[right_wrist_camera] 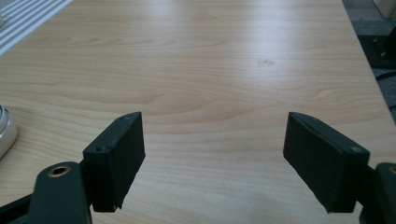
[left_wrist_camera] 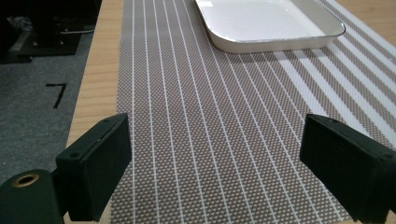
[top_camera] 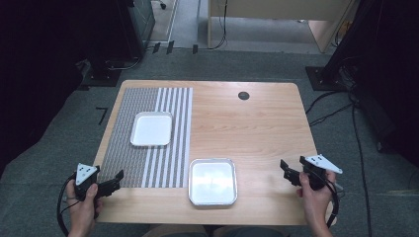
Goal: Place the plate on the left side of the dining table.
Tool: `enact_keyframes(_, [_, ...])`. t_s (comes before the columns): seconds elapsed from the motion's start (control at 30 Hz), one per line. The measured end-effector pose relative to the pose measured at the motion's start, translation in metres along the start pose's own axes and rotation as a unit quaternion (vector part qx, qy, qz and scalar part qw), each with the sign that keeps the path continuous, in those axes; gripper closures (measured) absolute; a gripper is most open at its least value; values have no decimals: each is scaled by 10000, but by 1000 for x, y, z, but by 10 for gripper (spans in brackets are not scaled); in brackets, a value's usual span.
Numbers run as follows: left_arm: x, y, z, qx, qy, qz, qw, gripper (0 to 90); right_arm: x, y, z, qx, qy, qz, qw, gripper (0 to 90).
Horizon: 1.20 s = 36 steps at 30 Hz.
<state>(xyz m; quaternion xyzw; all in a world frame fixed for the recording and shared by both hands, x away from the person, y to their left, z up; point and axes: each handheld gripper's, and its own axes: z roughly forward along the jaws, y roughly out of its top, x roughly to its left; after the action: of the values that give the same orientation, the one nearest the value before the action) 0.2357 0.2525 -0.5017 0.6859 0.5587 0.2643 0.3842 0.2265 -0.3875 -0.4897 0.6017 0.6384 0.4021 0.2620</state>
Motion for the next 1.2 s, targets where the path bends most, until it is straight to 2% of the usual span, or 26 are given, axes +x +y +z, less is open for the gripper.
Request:
enact_keyframes(0.27, [5,-8,-2,-11,74,6,10000,91,-19,-13,-11,89,-199,66,9997,209])
enact_keyframes(0.47, [11,-15,-4,112,106,22,9999,91,-33,-26,-18,170,-336,168,9991,209])
enact_keyframes(0.67, [16,-18,-5,135,121,-87,9998,91,-43,-36,-26,259,-469,261,9982,209])
enact_keyframes(0.9, [12,-17,-3,245,245,122,9993,91,-45,-49,-30,458,-571,178,9972,209])
enact_keyframes(1.0, [9,-17,-3,296,220,211,9991,92,-43,-53,-29,614,-618,128,9961,204])
enact_keyframes(1.13, [7,-17,1,514,177,307,9981,91,-42,-54,-29,651,-750,48,9950,203])
enact_keyframes(1.2, [6,-16,3,654,163,319,9972,92,-39,-56,-29,667,-865,-92,9940,199])
